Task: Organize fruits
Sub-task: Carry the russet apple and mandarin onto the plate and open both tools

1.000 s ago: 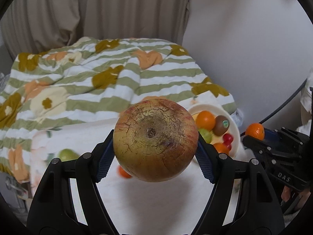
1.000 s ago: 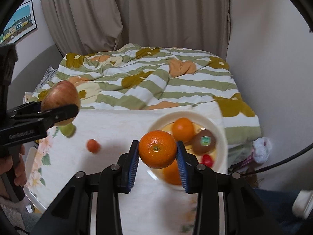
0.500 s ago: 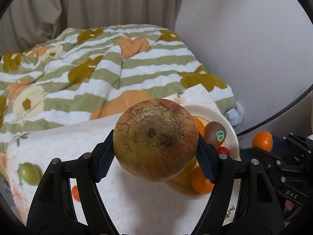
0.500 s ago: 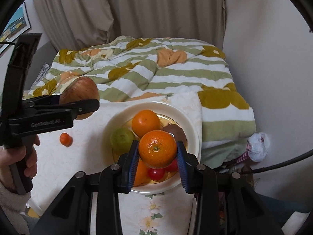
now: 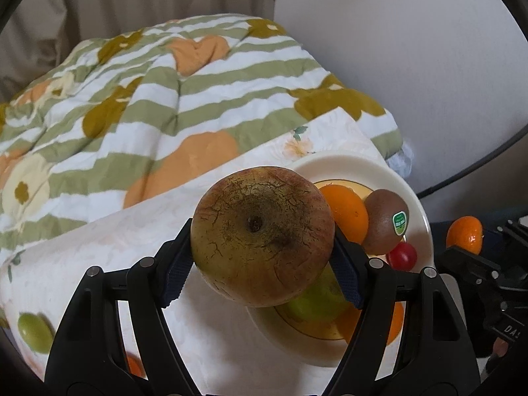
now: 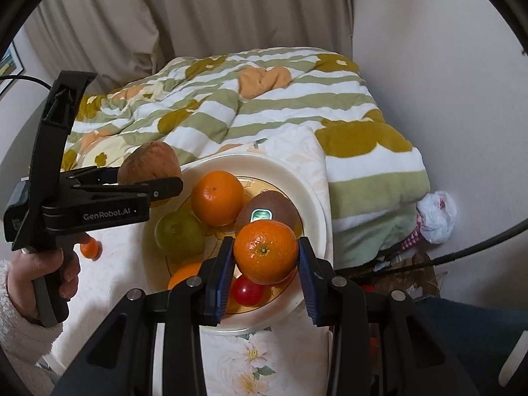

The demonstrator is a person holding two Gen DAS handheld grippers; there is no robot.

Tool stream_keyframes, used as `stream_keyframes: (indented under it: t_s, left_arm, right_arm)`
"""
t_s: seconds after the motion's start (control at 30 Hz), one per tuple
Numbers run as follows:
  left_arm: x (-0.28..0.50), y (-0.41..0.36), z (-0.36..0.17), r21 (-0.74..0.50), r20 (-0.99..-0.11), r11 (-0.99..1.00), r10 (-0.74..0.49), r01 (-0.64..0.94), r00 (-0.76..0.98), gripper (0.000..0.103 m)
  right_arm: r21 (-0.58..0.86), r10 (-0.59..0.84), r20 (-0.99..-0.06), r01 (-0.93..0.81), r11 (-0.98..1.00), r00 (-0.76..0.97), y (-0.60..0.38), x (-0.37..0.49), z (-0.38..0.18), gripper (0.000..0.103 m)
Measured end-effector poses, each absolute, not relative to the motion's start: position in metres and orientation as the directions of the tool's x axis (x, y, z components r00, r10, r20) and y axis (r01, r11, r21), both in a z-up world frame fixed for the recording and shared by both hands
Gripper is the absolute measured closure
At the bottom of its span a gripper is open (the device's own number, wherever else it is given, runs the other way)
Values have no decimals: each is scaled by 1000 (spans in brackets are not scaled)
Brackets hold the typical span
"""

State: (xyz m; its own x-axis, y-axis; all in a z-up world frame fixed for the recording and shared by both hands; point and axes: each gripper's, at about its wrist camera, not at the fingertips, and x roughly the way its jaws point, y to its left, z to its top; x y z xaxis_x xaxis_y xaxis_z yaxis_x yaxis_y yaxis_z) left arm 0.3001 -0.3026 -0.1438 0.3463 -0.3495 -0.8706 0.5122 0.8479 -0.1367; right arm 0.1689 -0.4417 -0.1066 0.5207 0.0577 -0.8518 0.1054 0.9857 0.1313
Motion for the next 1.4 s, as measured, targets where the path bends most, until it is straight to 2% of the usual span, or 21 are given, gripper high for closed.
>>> stream_keyframes:
  t_s: [0.17,0.27,0.67,1.07,1.4]
  left_arm:
    - [303,-308,-147,-114,-870,832,-347,544,349,20]
    - [302,-310,-144,-111,-864,822,-358,558,355,0]
    - [286,-286,-121,-102,-847,847,-349,522,401,0]
    - [253,-227,-103,-70,-853,924,-250,375,457,0]
    - [219,-194,-104,-39,-866,958,-174,283,469,0]
  right_arm:
    - [127,42,-854,130,983,518,-442,170,-107,69]
    - [134,38,-855,149,980,517,-443,170,-107,69]
    - [132,40,-855,143,981,517,-447,171,-105,69]
    - [144,149,-844,-50,988,515,-420,186,-116,69]
    - [129,176,-838,-127,984,516,-403,193,-132,69]
